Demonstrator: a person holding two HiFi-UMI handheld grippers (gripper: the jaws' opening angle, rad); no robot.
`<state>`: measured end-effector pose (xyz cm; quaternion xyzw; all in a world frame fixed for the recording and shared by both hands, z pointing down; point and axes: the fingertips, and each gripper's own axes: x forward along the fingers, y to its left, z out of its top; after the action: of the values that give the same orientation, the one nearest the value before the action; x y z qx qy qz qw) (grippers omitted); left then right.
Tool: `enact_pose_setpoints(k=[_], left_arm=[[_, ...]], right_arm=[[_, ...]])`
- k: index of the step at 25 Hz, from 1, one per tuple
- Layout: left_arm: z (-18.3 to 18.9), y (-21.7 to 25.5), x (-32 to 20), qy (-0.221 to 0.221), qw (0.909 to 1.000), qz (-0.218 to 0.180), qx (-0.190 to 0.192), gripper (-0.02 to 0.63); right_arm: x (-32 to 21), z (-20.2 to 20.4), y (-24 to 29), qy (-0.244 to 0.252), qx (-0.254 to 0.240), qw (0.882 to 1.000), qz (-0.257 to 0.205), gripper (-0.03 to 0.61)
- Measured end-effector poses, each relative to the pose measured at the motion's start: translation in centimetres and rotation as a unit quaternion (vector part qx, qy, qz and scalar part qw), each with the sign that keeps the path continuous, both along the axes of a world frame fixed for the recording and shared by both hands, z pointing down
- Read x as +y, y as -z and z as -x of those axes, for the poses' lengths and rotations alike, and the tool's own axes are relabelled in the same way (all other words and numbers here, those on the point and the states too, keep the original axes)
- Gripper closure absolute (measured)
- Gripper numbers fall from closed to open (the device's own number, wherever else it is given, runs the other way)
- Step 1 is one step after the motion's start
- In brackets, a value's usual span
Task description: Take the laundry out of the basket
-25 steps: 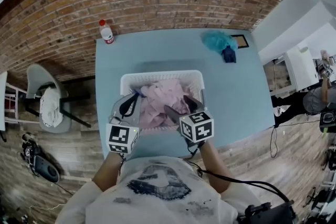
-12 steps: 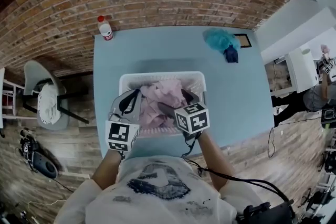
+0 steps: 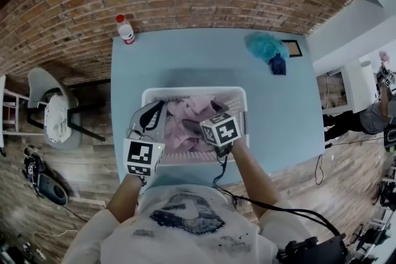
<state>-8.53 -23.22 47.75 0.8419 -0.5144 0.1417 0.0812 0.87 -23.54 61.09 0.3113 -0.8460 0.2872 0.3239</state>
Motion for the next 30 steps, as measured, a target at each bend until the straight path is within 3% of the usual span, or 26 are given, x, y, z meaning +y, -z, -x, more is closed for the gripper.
enact_pose_setpoints(k=[8, 19, 30], left_arm=[[-0.7, -0.8, -0.9, -0.008, 0.9999, 0.007, 0.002, 0.621], [-0.3, -1.7, -1.7, -0.006, 0.9998, 0.017, 0.004, 0.621], [0.3, -2.4, -1.8, 0.003, 0.9996, 0.026, 0.007, 0.621]], right_arm=[[-0.3, 0.4, -4.1, 0.04, 0.052, 0.998, 0.014, 0.032], [0.6, 1.2, -9.5, 0.08, 0.079, 0.99, 0.085, 0.032], [-0.1, 1.9, -11.1, 0.08, 0.1, 0.988, 0.086, 0.032]])
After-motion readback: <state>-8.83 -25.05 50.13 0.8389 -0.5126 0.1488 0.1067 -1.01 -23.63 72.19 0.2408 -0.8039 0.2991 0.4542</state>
